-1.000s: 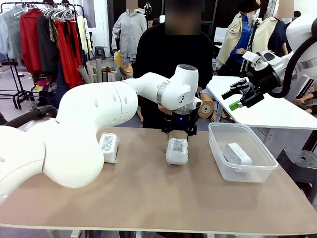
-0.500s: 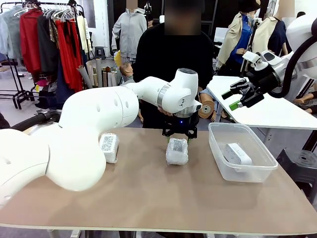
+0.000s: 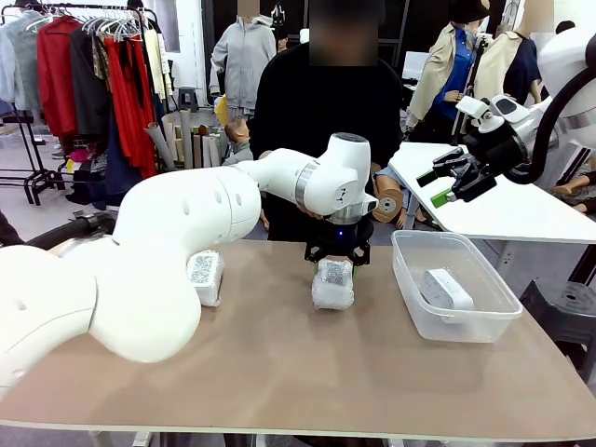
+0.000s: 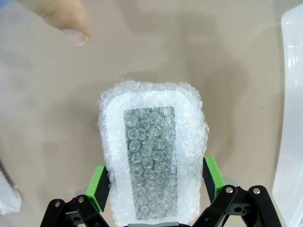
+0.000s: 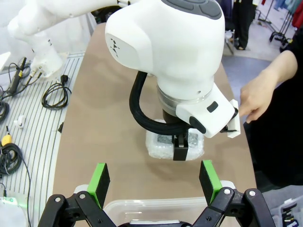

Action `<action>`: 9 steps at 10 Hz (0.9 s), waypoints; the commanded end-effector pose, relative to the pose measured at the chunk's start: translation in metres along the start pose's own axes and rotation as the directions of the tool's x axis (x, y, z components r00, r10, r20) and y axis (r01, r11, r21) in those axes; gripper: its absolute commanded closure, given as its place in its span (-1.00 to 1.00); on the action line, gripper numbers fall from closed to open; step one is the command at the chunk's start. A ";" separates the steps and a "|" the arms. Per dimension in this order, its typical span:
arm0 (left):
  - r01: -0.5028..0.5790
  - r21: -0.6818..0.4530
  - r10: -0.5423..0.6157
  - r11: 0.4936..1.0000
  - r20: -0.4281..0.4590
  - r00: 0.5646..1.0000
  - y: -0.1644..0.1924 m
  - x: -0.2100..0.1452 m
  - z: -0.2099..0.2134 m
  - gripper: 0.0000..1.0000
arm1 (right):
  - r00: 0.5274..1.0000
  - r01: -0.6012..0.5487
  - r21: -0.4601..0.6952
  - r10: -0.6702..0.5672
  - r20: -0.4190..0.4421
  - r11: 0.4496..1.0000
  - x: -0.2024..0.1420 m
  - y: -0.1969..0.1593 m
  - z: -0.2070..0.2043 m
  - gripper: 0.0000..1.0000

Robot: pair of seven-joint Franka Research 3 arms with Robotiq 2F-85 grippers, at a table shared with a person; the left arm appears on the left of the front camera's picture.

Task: Separate and place wrapped and unwrapped clocks.
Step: Pick up the Digital clock indicated by the person.

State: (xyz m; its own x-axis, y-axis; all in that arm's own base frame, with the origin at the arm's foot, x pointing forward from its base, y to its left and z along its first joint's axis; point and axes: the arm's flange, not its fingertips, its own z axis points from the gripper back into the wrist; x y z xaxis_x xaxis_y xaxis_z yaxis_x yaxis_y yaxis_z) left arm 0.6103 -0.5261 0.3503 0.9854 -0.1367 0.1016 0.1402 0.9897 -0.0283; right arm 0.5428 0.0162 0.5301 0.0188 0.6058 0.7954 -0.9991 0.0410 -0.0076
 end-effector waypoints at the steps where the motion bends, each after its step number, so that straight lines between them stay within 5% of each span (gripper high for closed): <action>1: -0.026 -0.019 0.025 0.999 -0.037 0.999 -0.012 0.022 0.002 -1.00 | 1.000 -0.004 -0.003 0.004 -0.001 1.000 0.002 0.001 0.001 -1.00; 9: -0.028 -0.016 0.026 0.999 -0.102 0.994 -0.001 0.027 -0.028 -1.00 | 1.000 -0.004 -0.003 0.004 -0.001 1.000 0.002 0.001 0.001 -1.00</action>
State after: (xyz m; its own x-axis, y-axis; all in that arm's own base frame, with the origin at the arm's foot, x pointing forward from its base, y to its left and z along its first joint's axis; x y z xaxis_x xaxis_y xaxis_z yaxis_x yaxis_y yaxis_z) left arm 0.6153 -0.5185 0.3218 0.9933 -0.1127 0.0265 0.1138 0.9925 -0.0453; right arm 0.5428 0.0163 0.5301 0.0188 0.6058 0.7954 -0.9991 0.0410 -0.0076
